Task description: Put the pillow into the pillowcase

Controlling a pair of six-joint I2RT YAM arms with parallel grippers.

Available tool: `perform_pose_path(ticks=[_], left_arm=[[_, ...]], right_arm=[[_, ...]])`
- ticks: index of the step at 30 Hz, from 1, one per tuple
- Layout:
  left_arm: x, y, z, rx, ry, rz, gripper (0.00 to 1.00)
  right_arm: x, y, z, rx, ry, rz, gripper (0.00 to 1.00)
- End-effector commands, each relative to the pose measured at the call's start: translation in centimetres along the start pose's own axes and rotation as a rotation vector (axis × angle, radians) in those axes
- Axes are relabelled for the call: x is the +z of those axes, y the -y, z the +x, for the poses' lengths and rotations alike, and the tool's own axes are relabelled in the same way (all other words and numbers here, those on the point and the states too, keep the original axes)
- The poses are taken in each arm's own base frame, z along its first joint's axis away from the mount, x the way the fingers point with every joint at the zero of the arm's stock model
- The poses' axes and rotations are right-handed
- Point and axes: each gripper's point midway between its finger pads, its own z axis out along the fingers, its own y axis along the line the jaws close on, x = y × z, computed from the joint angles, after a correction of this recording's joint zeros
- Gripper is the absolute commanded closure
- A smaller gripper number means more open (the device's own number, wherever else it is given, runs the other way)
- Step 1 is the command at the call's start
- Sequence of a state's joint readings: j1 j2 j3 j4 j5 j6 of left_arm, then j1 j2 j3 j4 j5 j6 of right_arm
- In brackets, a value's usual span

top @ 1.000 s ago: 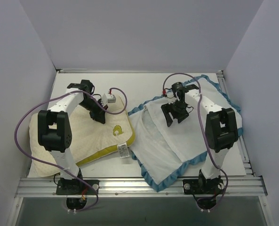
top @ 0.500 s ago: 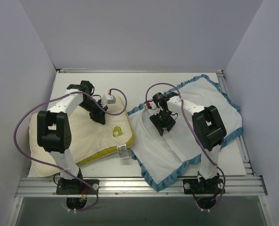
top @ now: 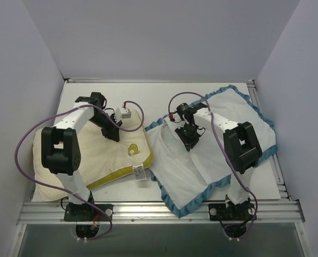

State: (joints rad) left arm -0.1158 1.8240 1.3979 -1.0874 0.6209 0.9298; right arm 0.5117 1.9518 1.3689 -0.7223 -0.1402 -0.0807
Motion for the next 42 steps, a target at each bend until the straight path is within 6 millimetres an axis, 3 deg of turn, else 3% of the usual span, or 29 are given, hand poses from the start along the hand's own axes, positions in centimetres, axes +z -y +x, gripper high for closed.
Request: perform_pose_path(ticks=[1,3,6,9,12,13,14,16,17,18,21,25,29,32,36,42], left_arm=[[-2.2,0.3,0.0,0.022,0.025,-0.035,1.00],[-2.3,0.3,0.1,0.026,0.022,-0.037,1.00],[-2.4,0.2,0.3,0.019,0.017,-0.034,1.00],[-2.7,0.3,0.1,0.023,0.023,-0.037,1.00],[-4.2,1.1,-1.9,0.053,0.078,-0.040,1.00],[-4.7,2.1,-2.3,0.046,0.083,-0.015,1.00],[-6.2,2.7,-4.3,0.085,0.118,-0.022,1.00],[-7.6,6.1,-5.7,0.128,0.110,0.039,1.00],[-9.0,7.3,-7.7,0.168,0.160,0.043,1.00],[-9.5,9.0,-8.6,0.185,0.171,0.061,1.00],[-9.7,12.7,-9.7,0.241,0.161,0.106,1.00],[-4.9,17.4,-11.1,0.323,0.127,0.200,1.00],[0.4,20.0,-11.1,0.328,0.067,0.293,1.00],[3.8,20.8,-10.9,0.347,0.030,0.333,1.00],[7.1,19.9,-10.7,0.305,-0.039,0.362,1.00],[8.3,18.3,-14.2,0.289,-0.010,0.331,1.00]], right_arm=[[-4.8,0.0,0.5,0.020,0.069,-0.065,0.84],[-4.7,0.9,1.0,0.030,0.063,-0.073,0.83],[-3.9,2.2,1.3,0.067,0.039,-0.080,1.00],[-3.7,2.8,1.0,0.104,0.037,-0.106,1.00],[-4.4,2.7,0.6,0.115,0.066,-0.137,1.00],[-5.1,2.7,0.5,0.136,0.092,-0.161,1.00],[-5.7,2.7,0.3,0.154,0.115,-0.189,1.00],[-7.5,2.3,-0.3,0.203,0.189,-0.290,1.00],[-8.1,2.2,-0.4,0.218,0.212,-0.322,1.00],[-9.0,1.5,-0.8,0.225,0.243,-0.383,1.00],[-10.6,2.2,-1.1,0.266,0.304,-0.422,1.00],[-11.6,2.5,-1.2,0.288,0.344,-0.455,1.00],[-12.0,3.1,-1.1,0.304,0.365,-0.461,1.00],[-12.2,3.0,-1.3,0.311,0.383,-0.466,1.00],[-13.0,2.7,-1.5,0.311,0.420,-0.480,1.00],[-13.3,1.3,0.4,0.273,0.437,-0.499,1.00]])
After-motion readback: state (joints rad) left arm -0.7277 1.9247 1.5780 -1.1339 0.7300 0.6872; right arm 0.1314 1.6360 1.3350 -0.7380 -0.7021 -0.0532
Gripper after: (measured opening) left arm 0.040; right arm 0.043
